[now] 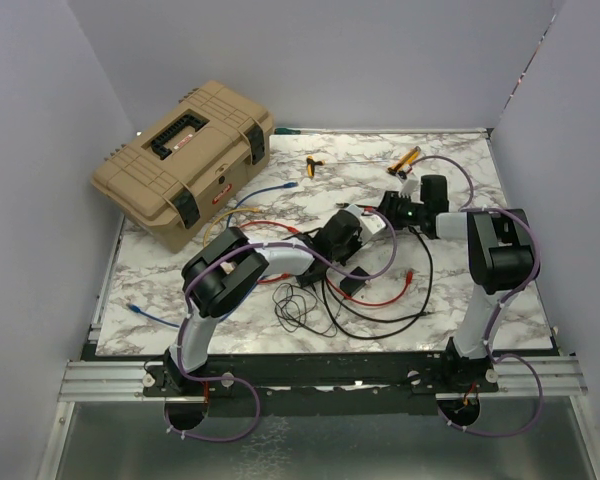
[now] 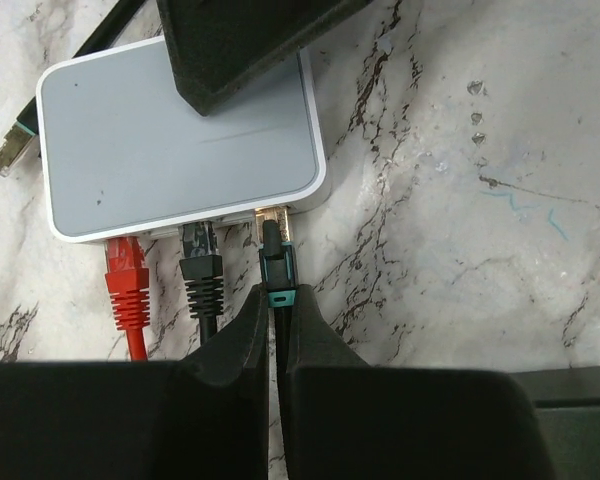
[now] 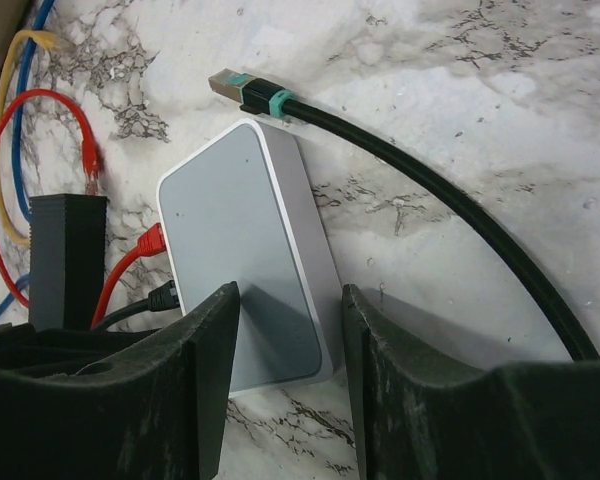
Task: Insert the plug into the switch port
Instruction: Insert the connector into the switch port.
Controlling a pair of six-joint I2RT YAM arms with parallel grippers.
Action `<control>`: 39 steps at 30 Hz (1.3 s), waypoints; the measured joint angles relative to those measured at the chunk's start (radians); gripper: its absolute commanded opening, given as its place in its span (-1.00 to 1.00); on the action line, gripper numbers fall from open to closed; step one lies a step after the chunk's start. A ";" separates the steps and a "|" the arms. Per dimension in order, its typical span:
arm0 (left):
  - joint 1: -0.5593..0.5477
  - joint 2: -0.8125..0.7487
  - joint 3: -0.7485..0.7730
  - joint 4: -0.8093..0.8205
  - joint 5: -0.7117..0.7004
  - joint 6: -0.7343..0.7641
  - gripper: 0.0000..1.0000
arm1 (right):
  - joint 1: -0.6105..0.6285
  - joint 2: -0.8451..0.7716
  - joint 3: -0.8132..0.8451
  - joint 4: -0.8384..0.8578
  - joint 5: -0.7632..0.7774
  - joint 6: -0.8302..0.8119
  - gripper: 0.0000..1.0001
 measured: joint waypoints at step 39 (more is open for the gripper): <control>-0.047 0.098 0.235 -0.042 0.029 -0.134 -0.82 | 0.063 -0.473 -0.210 -0.171 0.614 0.168 0.66</control>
